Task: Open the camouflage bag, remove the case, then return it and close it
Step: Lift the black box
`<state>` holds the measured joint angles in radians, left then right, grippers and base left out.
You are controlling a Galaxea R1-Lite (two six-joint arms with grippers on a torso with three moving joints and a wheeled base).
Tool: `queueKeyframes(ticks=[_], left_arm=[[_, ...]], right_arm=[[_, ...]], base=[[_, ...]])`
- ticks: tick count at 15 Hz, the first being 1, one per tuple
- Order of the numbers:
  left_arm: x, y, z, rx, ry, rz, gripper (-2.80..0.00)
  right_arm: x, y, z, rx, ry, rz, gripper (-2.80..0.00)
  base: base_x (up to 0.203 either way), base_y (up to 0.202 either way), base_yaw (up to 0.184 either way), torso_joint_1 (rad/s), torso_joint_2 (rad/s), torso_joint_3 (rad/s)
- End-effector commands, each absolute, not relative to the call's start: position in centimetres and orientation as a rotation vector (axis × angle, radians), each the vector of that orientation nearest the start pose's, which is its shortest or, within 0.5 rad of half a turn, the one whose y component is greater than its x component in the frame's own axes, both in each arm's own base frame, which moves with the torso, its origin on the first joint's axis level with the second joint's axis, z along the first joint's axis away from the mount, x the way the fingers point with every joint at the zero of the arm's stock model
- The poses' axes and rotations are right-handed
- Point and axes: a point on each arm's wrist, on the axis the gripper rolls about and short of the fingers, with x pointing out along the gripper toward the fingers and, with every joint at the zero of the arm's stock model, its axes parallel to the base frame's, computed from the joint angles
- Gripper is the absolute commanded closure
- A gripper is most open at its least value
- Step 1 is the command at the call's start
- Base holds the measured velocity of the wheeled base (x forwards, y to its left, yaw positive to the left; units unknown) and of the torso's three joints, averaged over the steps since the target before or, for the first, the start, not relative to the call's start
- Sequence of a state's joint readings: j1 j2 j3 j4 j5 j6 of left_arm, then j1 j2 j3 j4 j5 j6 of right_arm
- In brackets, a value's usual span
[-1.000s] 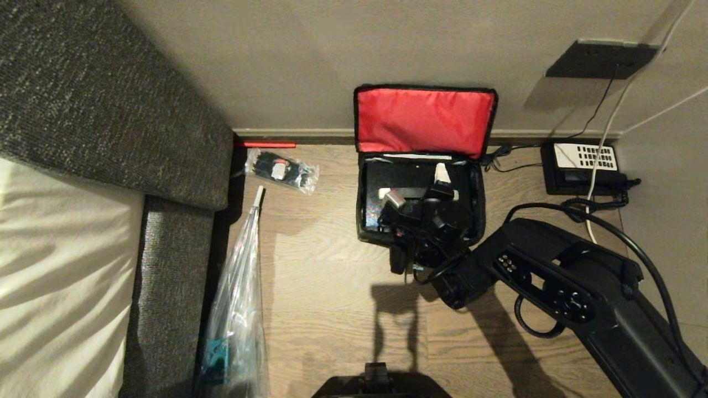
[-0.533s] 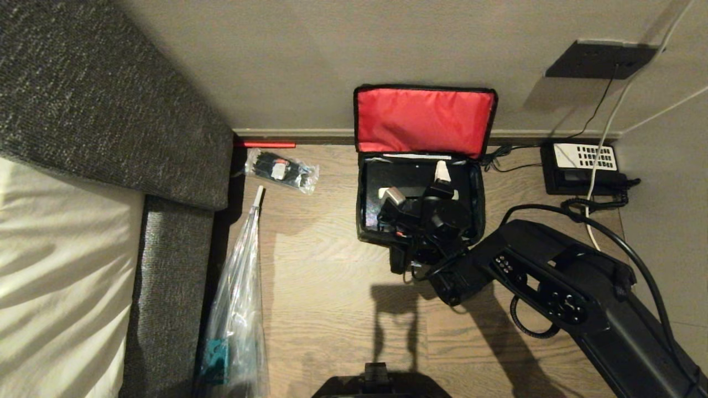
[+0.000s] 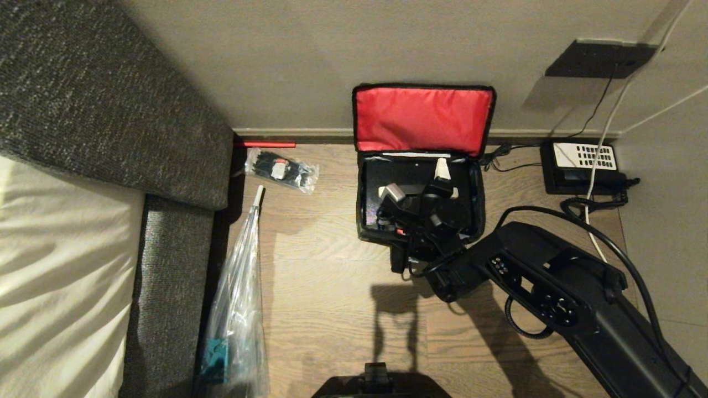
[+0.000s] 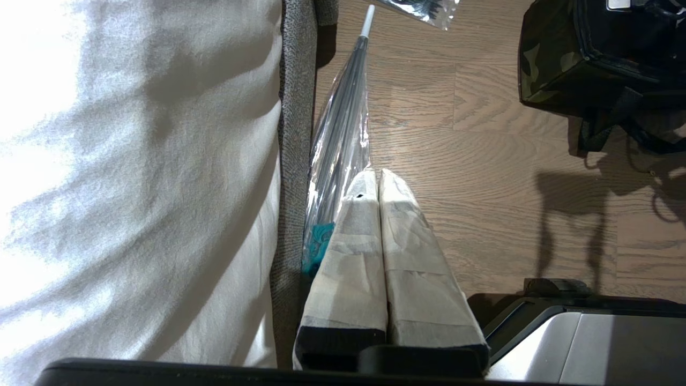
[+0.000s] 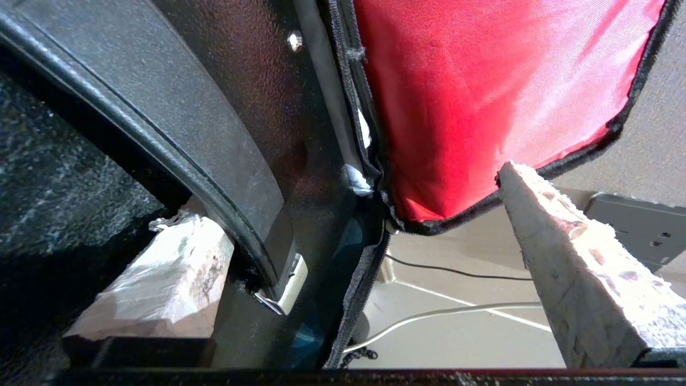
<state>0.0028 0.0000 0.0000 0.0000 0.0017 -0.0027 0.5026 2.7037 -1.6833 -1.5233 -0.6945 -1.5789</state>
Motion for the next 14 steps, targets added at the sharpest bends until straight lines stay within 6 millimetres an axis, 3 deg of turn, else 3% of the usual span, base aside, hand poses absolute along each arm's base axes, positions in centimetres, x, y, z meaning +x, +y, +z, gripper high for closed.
queueKeyframes(ticks=[1,14], left_arm=[[-2.3,0.0,7.5,-0.003,-0.002,0.005,0.00],[-2.3,0.0,7.5,-0.003,-0.002,0.005,0.00]], right_arm=[[45.8,23.4,5.8,-1.278,-0.163,-0.459,-2.80],[46.4,23.6,4.7,-1.267,-0.163,-0.475,-2.80]], base=[[0.000,0.000,0.000,0.000,0.00,0.000],[0.000,0.000,0.000,0.000,0.00,0.000]])
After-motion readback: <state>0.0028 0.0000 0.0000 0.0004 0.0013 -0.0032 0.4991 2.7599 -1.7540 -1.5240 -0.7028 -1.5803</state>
